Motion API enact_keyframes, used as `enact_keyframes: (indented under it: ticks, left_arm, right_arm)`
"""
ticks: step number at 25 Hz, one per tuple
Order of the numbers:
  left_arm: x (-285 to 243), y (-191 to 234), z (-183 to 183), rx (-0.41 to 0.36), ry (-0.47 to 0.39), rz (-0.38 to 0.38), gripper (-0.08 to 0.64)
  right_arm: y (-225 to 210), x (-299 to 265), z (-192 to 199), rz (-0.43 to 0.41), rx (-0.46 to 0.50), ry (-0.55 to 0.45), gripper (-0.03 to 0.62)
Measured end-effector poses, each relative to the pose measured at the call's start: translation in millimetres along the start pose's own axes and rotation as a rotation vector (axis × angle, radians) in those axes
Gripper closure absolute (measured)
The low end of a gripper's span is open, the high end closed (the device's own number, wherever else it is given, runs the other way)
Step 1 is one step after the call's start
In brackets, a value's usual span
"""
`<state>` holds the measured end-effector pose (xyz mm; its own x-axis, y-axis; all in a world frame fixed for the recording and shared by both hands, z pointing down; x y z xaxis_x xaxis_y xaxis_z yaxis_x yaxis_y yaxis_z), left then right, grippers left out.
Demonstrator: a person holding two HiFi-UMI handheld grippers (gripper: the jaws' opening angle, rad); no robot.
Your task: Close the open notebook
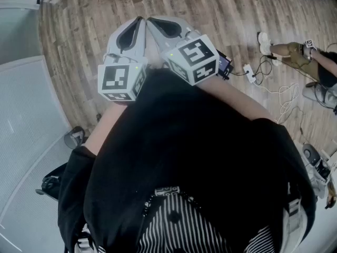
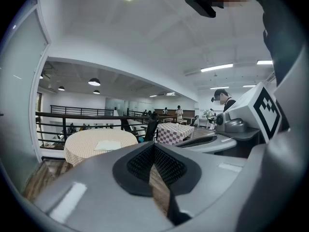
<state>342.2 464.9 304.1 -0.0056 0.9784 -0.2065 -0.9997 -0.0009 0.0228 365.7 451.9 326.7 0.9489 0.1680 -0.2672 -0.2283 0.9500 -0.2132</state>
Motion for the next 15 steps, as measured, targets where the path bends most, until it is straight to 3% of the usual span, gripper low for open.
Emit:
enact_keyframes:
  ticks: [15]
  left_arm:
    - [-0.9, -1.3, -6.8, -0.002, 0.003, -0.013, 0.572]
  right_arm:
    - [-2.7, -0.1, -6.4, -0.025, -0.046, -0.025, 0.591]
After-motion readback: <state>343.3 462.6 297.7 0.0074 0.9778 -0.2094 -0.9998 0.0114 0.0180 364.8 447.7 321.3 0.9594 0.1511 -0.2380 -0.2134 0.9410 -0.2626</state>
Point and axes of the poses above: the fingertips, and each gripper's own axes: x backward along the fingers, y to its left, z out of its underside, the point moved 1 cm from there along x, backward along the fingers
